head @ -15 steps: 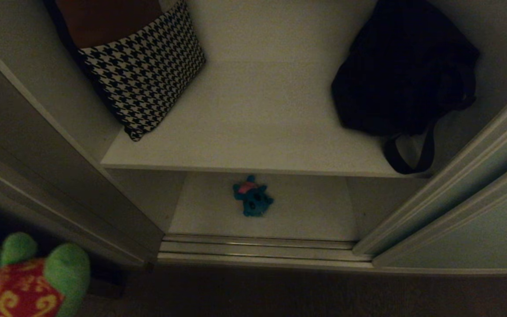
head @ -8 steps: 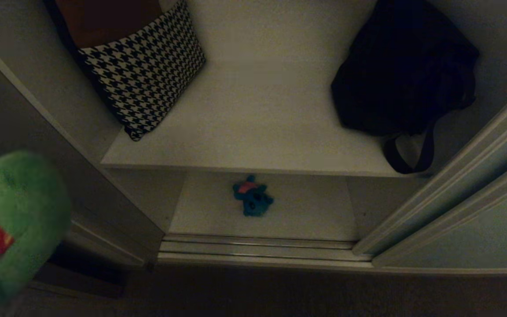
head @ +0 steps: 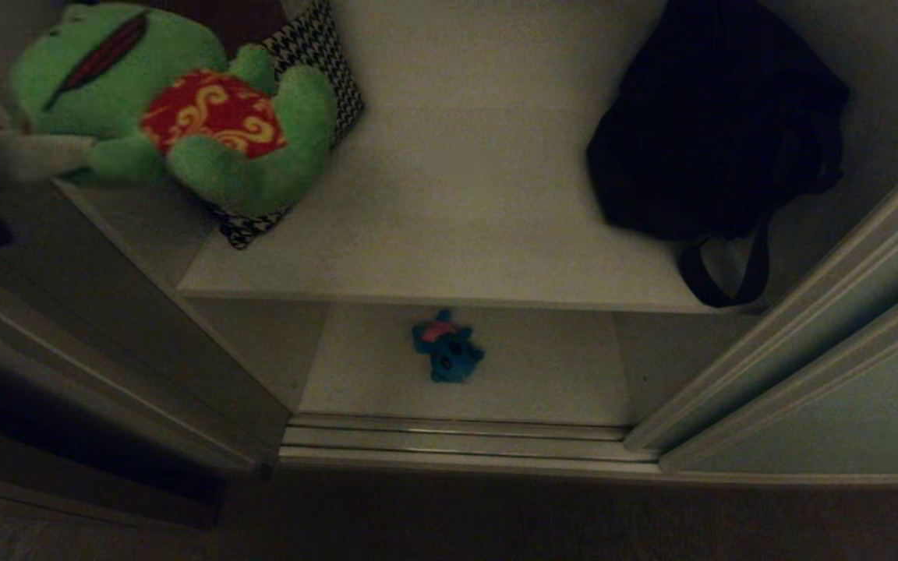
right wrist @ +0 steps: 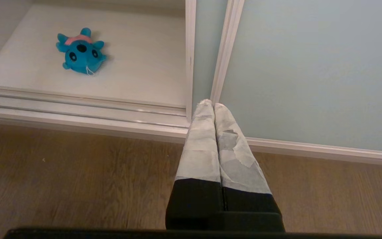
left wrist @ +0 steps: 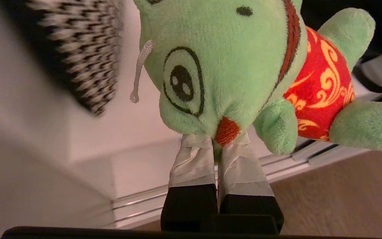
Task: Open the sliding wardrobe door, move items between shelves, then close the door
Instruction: Place the green doll on the higher shelf
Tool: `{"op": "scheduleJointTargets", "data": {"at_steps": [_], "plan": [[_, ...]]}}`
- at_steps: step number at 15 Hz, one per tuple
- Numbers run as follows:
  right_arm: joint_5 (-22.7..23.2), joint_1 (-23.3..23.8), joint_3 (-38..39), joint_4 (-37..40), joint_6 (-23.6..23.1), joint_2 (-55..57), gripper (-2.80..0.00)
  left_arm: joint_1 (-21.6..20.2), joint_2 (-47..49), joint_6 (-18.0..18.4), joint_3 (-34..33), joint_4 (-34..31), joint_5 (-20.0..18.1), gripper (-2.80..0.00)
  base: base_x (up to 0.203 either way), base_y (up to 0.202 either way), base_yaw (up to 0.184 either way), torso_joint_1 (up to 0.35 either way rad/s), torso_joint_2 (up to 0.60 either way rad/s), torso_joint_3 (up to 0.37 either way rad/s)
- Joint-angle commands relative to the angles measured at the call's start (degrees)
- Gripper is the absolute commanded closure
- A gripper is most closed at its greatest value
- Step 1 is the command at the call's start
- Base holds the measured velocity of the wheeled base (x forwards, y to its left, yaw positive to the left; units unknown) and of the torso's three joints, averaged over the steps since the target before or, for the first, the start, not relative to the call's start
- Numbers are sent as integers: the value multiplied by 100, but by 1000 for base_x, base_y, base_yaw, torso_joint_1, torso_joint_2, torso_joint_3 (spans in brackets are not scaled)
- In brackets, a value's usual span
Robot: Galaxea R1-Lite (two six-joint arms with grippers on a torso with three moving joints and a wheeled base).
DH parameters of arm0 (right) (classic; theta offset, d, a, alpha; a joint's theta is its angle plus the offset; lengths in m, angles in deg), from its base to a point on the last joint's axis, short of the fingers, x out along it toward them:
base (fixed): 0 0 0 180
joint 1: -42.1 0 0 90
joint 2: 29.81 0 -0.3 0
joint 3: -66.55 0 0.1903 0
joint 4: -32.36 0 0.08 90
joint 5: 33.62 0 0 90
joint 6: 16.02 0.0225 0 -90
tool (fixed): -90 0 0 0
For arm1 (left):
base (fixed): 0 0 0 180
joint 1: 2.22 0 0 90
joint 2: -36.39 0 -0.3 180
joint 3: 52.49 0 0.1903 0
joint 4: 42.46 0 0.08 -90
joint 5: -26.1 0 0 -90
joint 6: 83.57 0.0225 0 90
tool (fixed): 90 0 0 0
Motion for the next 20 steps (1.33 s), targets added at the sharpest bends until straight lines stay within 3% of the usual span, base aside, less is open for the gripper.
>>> {"op": "scheduleJointTargets", "data": {"at_steps": [1,3,6,11,14,19,20], "plan": [[2,-2,0,-5,-2,-18,0,150,1414,5,619,5,-14,0,0,0,0,0,0,0],[2,-2,-9,-5,-2,-18,0,358,2235,12,1144,35,135,0,0,0,0,0,0,0],[2,-2,0,-5,-2,-18,0,770,3309,0,1833,231,673,0,0,0,0,0,0,0],[2,-2,0,-5,-2,-18,0,1244,4268,-190,2473,365,1603,0,0,0,0,0,0,0],[2,-2,-5,-5,-2,-18,0,1253,4519,-322,2594,801,1848,0,0,0,0,0,0,0],[2,-2,0,-5,-2,-18,0,1244,4620,-325,2695,864,1954,0,0,0,0,0,0,0],[2,-2,0,-5,-2,-18,0,1244,4666,-321,2724,1009,2045,-280,0,0,0,0,0,0]]}}
